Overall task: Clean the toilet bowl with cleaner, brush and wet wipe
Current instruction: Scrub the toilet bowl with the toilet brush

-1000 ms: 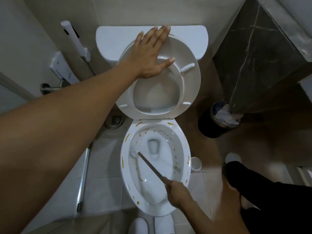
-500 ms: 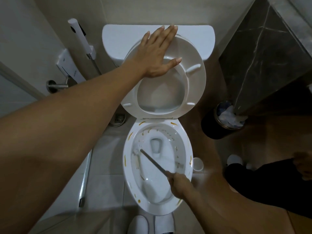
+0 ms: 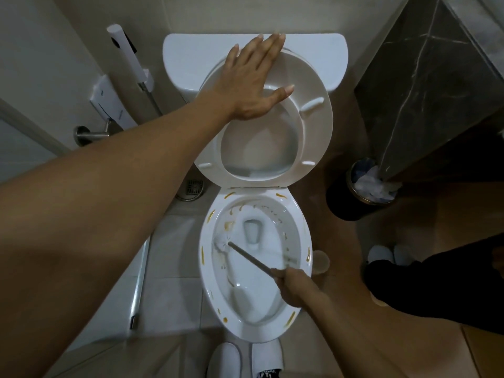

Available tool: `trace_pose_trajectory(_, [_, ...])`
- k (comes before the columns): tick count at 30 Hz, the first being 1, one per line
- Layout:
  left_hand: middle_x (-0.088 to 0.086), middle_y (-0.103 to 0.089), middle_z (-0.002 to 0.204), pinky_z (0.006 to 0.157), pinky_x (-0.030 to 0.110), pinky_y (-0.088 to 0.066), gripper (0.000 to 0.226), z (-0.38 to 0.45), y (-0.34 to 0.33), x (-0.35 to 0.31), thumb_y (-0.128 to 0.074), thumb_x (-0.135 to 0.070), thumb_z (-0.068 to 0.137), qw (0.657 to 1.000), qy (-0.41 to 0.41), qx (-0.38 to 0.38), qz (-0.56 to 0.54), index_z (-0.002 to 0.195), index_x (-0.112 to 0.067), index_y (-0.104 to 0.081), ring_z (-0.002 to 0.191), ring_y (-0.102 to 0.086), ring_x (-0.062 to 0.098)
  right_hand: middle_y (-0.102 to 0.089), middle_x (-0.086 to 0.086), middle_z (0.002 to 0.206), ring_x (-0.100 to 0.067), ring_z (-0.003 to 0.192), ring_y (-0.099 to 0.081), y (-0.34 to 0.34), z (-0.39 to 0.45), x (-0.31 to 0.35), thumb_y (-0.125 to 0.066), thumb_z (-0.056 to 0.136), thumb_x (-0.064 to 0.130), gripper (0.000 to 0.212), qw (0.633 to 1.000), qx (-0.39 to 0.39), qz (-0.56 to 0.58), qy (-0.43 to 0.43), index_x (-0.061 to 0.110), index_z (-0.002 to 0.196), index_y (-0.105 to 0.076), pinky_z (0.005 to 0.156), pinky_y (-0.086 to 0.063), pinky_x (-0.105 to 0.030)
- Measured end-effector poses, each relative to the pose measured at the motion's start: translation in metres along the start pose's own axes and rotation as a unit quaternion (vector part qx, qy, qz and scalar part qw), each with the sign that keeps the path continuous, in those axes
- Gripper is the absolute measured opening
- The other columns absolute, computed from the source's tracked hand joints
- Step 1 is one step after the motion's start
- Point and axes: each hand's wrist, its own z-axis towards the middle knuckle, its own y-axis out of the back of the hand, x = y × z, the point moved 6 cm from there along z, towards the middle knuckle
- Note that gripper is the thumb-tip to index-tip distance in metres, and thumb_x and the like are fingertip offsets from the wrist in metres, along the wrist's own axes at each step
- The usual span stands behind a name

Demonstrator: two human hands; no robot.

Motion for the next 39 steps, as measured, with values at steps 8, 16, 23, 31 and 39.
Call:
trace_pose_trajectory(8, [0.001, -0.001, 0.160, 0.117, 0.047, -0.002, 0.082, 0.000, 0.000, 0.000, -0.023, -0.066, 0.090, 1.000, -0.002, -0.002, -0.003, 0.152, -0.017, 0.001, 0.147, 0.000, 0.022, -0.062, -0.009, 0.119, -0.026, 0.103, -0.062, 0.002, -0.007, -0.009, -0.039, 0.099, 0.029, 0.034, 0.998, 0.048, -0.013, -0.026, 0.020, 0.127, -0.056, 0.090, -0.052, -0.038])
trace_pose_trajectory(16, [0.002, 0.001, 0.160, 0.118, 0.048, 0.000, 0.082, 0.000, -0.001, 0.000, -0.021, -0.065, 0.090, 1.000, 0.000, 0.001, -0.008, 0.152, -0.017, 0.002, 0.147, 0.002, 0.022, -0.060, -0.011, 0.120, -0.028, 0.105, -0.060, 0.016, -0.005, 0.013, -0.036, 0.102, 0.024, 0.035, 0.998, 0.026, -0.059, -0.016, 0.015, 0.131, -0.053, 0.089, -0.051, -0.037])
trace_pose_trajectory(23, [0.002, 0.002, 0.160, 0.117, 0.048, 0.001, 0.081, 0.001, -0.001, 0.001, -0.021, -0.065, 0.091, 1.000, 0.002, 0.001, -0.007, 0.152, -0.017, 0.003, 0.147, 0.003, 0.023, -0.058, -0.003, 0.127, -0.009, 0.078, -0.048, 0.029, -0.023, -0.004, -0.041, 0.101, 0.029, 0.036, 0.992, 0.102, -0.066, -0.014, 0.024, 0.133, -0.057, 0.071, -0.044, -0.017])
trace_pose_trajectory(31, [0.003, 0.001, 0.160, 0.117, 0.048, 0.001, 0.081, -0.001, 0.001, -0.001, -0.022, -0.064, 0.092, 1.000, 0.003, 0.001, -0.006, 0.152, -0.016, 0.002, 0.147, 0.002, 0.024, -0.060, 0.001, 0.112, -0.009, 0.081, -0.055, 0.033, -0.021, 0.005, -0.041, 0.102, 0.029, 0.035, 0.994, 0.095, -0.039, 0.031, 0.026, 0.135, -0.054, 0.067, -0.043, -0.015])
trace_pose_trajectory(39, [0.003, -0.001, 0.160, 0.117, 0.049, 0.000, 0.082, -0.001, 0.001, -0.002, -0.020, -0.064, 0.090, 1.000, 0.004, -0.003, -0.004, 0.152, -0.016, 0.001, 0.147, 0.000, 0.025, -0.054, 0.004, 0.072, -0.007, 0.050, -0.041, 0.057, -0.050, -0.042, -0.045, 0.098, 0.036, 0.029, 0.971, 0.217, -0.060, -0.079, 0.047, 0.121, -0.058, 0.042, -0.035, -0.017])
